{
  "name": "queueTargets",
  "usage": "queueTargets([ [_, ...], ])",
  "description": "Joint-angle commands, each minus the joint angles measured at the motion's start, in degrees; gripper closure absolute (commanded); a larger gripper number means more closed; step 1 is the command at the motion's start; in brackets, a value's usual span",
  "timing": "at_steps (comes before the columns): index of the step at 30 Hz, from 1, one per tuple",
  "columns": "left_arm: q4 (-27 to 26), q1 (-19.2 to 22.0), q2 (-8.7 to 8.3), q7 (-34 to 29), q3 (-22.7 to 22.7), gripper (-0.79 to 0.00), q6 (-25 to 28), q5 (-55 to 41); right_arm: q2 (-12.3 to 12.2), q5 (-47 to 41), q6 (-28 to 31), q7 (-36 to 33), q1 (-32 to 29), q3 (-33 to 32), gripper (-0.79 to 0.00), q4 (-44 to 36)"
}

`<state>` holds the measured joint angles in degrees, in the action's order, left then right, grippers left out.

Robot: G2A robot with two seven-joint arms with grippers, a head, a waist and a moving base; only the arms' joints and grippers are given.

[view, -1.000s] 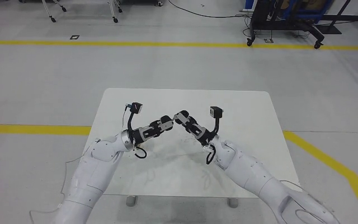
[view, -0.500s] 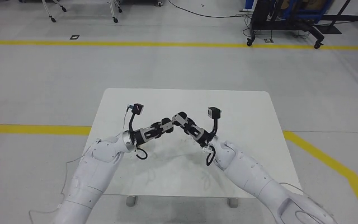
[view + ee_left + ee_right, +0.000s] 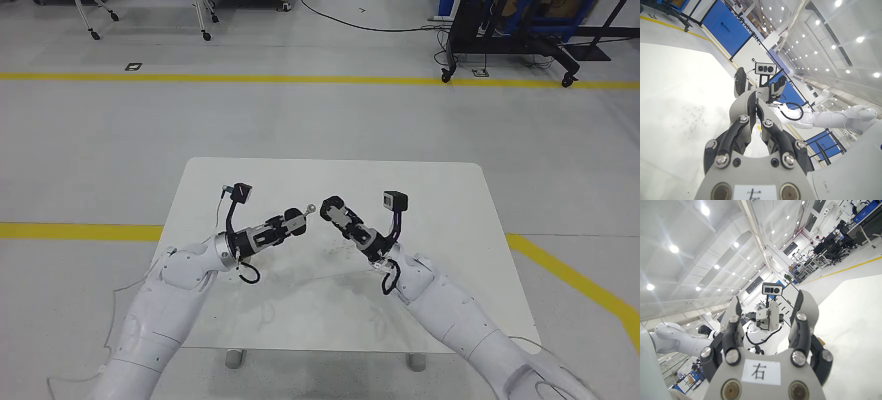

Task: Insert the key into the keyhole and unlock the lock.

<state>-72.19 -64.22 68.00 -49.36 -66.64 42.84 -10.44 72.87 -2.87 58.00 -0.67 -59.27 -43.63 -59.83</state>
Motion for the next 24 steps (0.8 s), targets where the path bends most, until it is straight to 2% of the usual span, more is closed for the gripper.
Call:
queueTargets([
  [1, 0.09, 0.31, -0.13, -1.24, 0.0, 0.0, -0.54, 0.2, 0.01, 0.01, 0.0, 0.05, 0.03, 0.05, -0.785, 0.02],
  [6, -0.08, 0.28, -0.14, -1.13, 0.02, 0.0, -0.72, 0.42, 0.01, 0.01, 0.0, 0.05, 0.03, 0.05, -0.785, 0.02],
  [8, -1.39, 0.19, -0.39, -0.25, -0.51, 0.0, -1.88, 3.35, -0.01, 0.63, -0.45, -0.19, 0.06, 0.04, -0.785, -0.04],
  [11, -2.99, -0.58, -0.95, -1.29, -1.79, 0.0, -2.9, 3.98, -0.32, 11.36, -4.93, 0.68, -0.08, -1.38, -0.785, -1.34],
  [15, -3.65, -0.89, -2.13, -9.49, -3.36, 0.0, -5.4, 3.0, -1.71, 19.18, -5.73, -6.22, 1.1, -3.6, -0.785, 0.19],
  [18, -3.91, -0.22, -2.86, -17.31, -3.6, 0.0, -7.96, 0.69, -3.0, 19.82, -3.13, -12.62, 1.41, -5.43, -0.785, 0.15],
  [19, -3.87, 0.26, -3.06, -19.12, -3.82, 0.0, -8.26, 0.29, -3.35, 18.73, -2.28, -14.84, 1.38, -5.82, -0.727, 0.19],
  [21, -3.85, 0.62, -3.32, -21.18, -3.5, 0.0, -9.11, 0.14, -3.91, 15.73, -0.99, -20.16, 1.72, -5.91, -0.462, -0.08],
  [23, -4.58, 0.71, -3.47, -21.71, -2.44, 0.0, -9.63, -0.09, -4.29, 11.89, 0.0, -25.69, 2.05, -5.15, -0.246, -0.79],
  [24, -5.19, 0.64, -3.51, -22.26, -1.49, 0.0, -10.18, -1.18, -4.46, 9.83, 0.0, -28.49, 2.28, -4.65, -0.206, -0.9],
])
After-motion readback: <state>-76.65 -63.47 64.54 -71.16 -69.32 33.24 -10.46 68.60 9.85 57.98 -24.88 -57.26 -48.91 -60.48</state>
